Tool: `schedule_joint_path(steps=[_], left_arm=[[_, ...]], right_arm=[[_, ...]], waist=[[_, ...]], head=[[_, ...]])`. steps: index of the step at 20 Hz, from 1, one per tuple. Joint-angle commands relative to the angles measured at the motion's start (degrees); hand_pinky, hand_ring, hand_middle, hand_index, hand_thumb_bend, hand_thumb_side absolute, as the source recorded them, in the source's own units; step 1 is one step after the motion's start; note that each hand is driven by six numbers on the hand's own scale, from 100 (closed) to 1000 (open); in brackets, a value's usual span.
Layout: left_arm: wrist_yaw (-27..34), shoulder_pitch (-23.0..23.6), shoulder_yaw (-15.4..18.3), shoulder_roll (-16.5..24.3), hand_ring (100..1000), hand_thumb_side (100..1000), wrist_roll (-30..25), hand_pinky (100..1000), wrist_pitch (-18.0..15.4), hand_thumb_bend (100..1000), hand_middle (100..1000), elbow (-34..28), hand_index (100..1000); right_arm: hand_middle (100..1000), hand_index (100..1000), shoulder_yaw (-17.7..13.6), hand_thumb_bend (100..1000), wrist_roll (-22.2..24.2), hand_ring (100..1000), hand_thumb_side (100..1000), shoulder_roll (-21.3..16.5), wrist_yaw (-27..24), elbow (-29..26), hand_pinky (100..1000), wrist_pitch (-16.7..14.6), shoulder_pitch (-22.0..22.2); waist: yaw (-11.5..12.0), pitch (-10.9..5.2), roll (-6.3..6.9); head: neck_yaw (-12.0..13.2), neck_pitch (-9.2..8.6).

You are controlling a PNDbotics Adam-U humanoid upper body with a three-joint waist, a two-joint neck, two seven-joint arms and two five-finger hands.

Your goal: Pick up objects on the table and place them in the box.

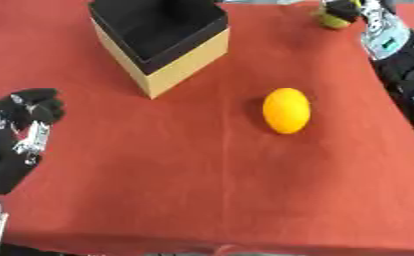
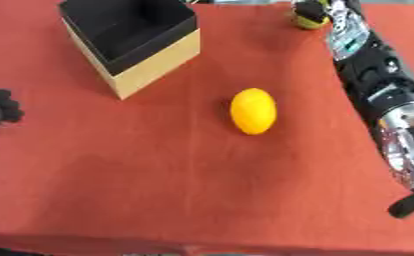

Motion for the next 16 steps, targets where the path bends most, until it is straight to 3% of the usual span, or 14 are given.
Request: schedule_joint_path(steps=[1,3,10,16], left_arm=[[-0.28,-0.63,0.17,0.41,622,648,0.01,648,-0.28,100,595,-1.26,764],[-0.32,-0.61,0.17,0.41,622,648,-0.01,648,-0.29,100,596,-1.26,764],[-0.31,-0.38,0.15,0.35,622,650,-0.09,649,-0.33,100,596,-1.17,764],[-0.23,-0.28,0.16,0.28,622,651,-0.14,650,-0.36,100,596,-1.14,765]], right_arm=[[930,927,0.08,100,-0.23,961,415,-2.12,1.82,-0.24,878,1.39,-0.98],[925,927,0.15,100,-0.28,956,356,-2.29,2.91,0.21,876,2.61,-0.84],[912,920,-0.01,100,-0.29,947,325,-2.38,4.40,0.65,867,4.59,-0.49],[880,897,0.19,100,0.62,925,282,-2.19,4.53,1.17,845,4.70,-0.16]], waist=[[0.06,-0.82,0.18],[0.03,-0.79,0.24],[-0.07,-1.15,0.29],[0.01,-1.34,0.30]], head=[[-0.26,0.27],[-0.30,0.27],[-0.93,0.27],[-1.84,-1.75]])
